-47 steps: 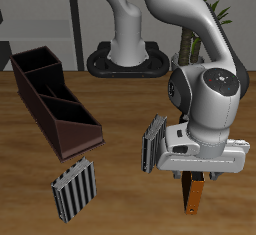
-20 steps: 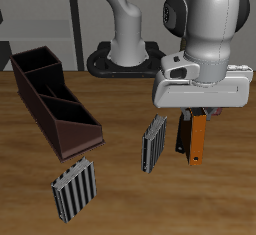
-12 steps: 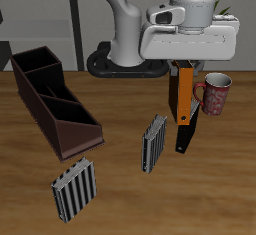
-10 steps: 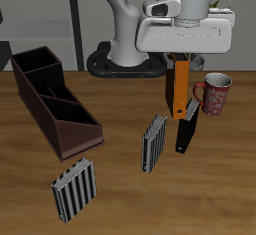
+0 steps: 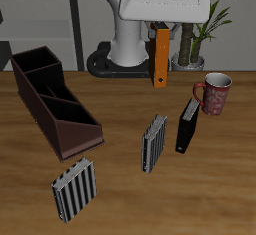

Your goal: Place the orange book into the right desk caddy's front compartment

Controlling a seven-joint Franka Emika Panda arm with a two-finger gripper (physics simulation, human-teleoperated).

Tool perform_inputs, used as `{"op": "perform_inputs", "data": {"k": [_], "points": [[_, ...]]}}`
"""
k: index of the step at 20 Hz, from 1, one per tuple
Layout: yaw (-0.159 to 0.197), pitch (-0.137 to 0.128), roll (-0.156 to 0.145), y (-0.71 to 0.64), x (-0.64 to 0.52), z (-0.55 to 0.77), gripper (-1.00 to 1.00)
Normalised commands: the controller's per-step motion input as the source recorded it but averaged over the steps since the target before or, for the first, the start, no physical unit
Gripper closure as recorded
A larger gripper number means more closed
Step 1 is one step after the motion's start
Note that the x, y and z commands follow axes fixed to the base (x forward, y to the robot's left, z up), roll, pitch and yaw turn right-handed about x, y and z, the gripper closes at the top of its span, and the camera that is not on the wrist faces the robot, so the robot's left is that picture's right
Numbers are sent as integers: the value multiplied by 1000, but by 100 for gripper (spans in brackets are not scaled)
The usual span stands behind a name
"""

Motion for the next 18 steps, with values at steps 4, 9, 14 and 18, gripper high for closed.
{"op": "perform_inputs", "data": {"k": [4,9,14,18], "points": [[-7,0,-17,-279,-441,295,100],[67,-3,-8,-273,-501,135,100],[118,-6,38,-96,-460,-132,100],[63,5,-34,-188,-276,-60,100]]}}
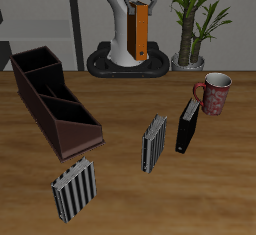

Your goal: Place the orange book into the right desk caddy's front compartment

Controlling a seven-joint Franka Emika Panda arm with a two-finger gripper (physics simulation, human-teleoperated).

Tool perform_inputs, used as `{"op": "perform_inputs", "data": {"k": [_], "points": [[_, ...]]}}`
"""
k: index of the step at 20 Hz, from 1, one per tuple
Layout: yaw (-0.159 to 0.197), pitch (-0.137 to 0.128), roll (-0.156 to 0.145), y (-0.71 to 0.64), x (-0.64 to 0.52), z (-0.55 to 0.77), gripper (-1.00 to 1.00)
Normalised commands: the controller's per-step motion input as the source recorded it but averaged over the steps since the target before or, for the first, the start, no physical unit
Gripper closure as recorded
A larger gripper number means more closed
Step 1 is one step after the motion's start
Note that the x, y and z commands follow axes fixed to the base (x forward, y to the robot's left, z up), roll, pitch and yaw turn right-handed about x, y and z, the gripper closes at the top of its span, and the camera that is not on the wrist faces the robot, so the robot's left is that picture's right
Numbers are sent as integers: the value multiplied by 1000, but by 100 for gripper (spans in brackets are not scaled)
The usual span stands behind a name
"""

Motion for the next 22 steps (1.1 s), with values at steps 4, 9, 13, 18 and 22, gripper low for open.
{"op": "perform_inputs", "data": {"k": [4,9,13,18,22], "points": [[39,4,-50,-374,-276,21,100],[53,-19,-57,-418,-339,34,100],[72,10,-30,-283,-251,-173,100],[51,24,0,-142,-145,-187,100],[54,18,-14,-169,-154,-176,100]]}}
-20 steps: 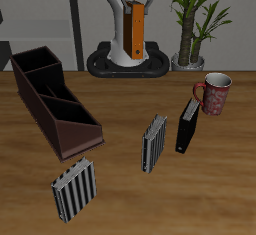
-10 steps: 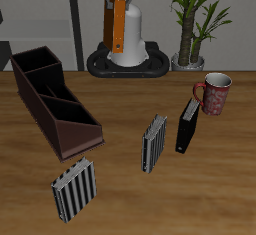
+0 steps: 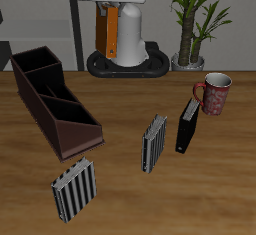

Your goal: Place the orange book into the right desk caddy's front compartment

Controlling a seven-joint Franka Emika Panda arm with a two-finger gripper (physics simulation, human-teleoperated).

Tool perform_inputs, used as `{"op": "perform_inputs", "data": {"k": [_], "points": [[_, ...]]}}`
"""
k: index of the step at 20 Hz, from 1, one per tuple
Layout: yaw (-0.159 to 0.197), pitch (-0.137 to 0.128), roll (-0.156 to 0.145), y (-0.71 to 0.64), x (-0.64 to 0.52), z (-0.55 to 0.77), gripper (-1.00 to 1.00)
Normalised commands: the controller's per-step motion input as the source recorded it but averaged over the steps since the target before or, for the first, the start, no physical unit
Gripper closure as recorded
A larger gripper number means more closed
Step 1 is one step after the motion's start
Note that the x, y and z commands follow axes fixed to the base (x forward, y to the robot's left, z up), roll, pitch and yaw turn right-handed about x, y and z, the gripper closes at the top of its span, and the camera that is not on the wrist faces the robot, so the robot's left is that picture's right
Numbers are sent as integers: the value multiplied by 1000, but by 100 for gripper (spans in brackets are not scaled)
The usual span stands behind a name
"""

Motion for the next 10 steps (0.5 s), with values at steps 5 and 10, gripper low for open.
{"op": "perform_inputs", "data": {"k": [5,10], "points": [[38,24,-18,-237,-202,-157,100],[30,23,-31,-340,-153,-182,100]]}}
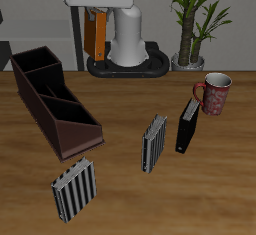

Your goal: Place the orange book into the right desk caddy's front compartment

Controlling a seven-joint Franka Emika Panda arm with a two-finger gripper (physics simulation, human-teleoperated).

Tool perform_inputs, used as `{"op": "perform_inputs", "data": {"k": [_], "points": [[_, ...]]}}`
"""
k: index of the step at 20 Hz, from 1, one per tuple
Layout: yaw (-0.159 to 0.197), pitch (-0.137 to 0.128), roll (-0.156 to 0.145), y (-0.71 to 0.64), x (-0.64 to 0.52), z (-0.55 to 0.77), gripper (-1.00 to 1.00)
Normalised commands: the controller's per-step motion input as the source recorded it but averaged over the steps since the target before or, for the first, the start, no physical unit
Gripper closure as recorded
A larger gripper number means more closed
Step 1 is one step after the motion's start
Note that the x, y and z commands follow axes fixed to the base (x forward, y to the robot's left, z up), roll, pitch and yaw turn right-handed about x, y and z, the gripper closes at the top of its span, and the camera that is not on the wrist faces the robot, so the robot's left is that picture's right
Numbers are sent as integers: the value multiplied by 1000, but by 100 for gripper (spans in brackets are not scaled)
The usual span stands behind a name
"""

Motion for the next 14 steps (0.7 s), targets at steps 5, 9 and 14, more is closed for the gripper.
{"op": "perform_inputs", "data": {"k": [5,9,14], "points": [[-11,16,-37,-350,-119,-110,100],[42,18,-24,-259,-106,-103,100],[27,23,-15,-186,-160,-91,100]]}}
